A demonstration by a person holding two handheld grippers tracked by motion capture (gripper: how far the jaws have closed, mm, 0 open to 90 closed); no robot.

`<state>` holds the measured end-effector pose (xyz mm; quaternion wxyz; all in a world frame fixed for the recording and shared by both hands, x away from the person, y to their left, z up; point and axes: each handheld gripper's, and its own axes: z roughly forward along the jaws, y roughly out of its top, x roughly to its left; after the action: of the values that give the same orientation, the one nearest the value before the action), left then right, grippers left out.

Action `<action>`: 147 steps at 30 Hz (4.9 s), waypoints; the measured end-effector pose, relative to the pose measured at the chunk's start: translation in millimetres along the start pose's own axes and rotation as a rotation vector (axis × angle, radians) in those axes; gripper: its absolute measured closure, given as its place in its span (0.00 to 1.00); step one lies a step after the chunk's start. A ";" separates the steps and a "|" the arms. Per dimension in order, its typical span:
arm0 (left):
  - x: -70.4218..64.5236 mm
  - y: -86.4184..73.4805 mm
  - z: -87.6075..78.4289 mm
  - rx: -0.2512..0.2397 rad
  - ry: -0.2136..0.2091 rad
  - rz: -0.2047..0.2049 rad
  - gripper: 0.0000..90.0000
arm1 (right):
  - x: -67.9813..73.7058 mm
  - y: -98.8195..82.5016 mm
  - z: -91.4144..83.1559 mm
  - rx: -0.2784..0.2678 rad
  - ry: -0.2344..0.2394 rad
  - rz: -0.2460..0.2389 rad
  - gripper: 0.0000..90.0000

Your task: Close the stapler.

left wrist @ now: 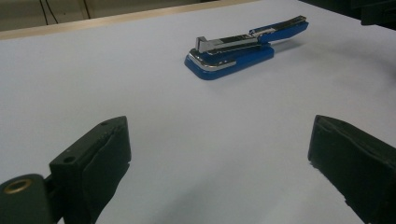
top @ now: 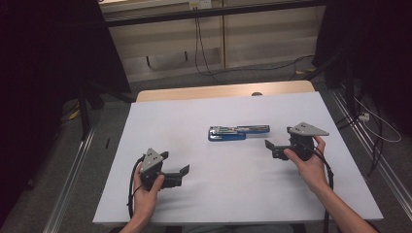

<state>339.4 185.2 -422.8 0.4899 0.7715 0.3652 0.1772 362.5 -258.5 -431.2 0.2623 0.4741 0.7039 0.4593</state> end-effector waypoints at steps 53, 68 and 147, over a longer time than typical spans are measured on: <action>-11.6 55.5 97.0 0.004 -0.037 0.056 0.07 | -7.4 -0.2 16.3 0.056 0.114 -0.034 1.00; -1.3 72.4 129.1 0.012 -0.016 0.039 0.36 | -12.2 0.5 19.7 0.080 0.102 -0.044 1.00; -1.3 48.0 160.7 0.125 -0.050 0.130 1.00 | -15.5 2.6 62.4 0.288 0.052 -0.076 1.00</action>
<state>458.6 71.4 -453.7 0.4373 0.8268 0.3125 0.1661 420.3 -247.4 -457.4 0.1907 0.4676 0.7865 0.3555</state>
